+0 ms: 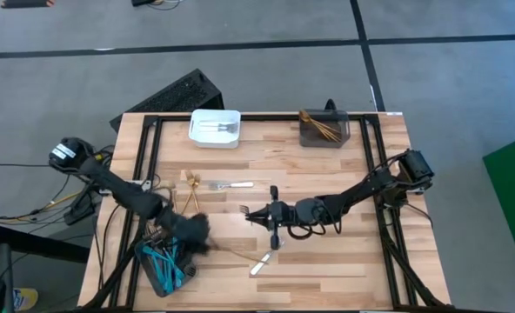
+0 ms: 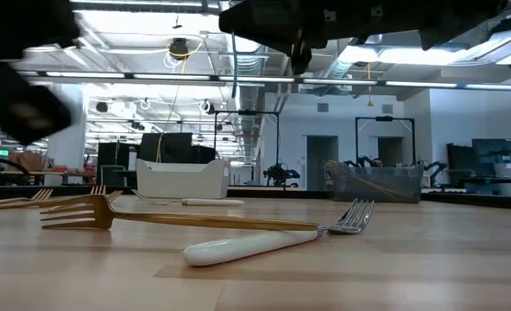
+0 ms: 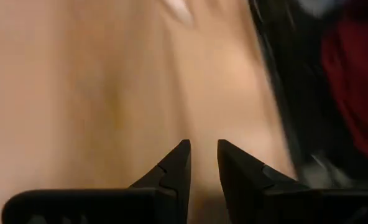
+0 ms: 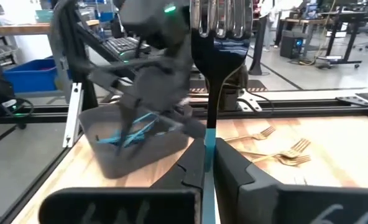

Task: Sort silverware by color (type)
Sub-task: Put the blue fork into the bottom black bin

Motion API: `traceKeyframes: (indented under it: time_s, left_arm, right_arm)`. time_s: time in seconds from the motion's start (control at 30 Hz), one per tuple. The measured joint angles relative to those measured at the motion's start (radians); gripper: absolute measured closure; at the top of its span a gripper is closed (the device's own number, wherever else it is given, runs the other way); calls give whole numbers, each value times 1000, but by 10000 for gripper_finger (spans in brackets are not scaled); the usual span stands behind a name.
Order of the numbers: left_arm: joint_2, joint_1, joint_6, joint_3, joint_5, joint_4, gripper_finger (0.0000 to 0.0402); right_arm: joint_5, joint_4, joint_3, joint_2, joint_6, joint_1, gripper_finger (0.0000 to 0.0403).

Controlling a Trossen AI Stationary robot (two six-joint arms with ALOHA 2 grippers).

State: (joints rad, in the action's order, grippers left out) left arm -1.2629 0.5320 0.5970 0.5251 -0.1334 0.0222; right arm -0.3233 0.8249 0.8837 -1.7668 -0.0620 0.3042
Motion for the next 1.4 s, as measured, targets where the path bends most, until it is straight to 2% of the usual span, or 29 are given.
traceKeyframes:
  time_s: [0.2,0.3,0.4,0.47,0.57,0.77,0.93,1.07,1.23,1.3,1.4]
  left_arm:
    - [0,202,263,0,-135,27,335]
    - [1,266,357,4,-142,9,335]
    - [1,300,375,5,-139,3,335]
    - [2,300,357,5,-133,12,335]
    - [2,279,253,3,-107,36,335]
    - [9,175,106,0,-98,105,335]
    - [84,115,43,0,-74,217,335]
    - [218,110,37,-2,-6,338,335]
    - [383,163,167,-2,74,464,335]
    - [427,180,152,-2,183,459,335]
    - [453,184,137,-1,443,402,335]
  right_arm:
    - [-1,-2,0,0,0,-2,372]
    - [-1,0,0,0,0,-5,370]
    - [-1,3,0,0,-1,-7,371]
    - [2,25,0,0,0,-13,372]
    - [6,64,0,1,-22,-21,371]
    - [10,74,0,1,-62,-33,371]
    - [11,74,0,1,-69,-32,370]
    - [11,73,0,1,-72,-32,369]
    - [11,56,0,1,-69,-32,370]
    - [11,35,0,0,-62,-32,368]
    - [11,21,0,0,-61,-39,369]
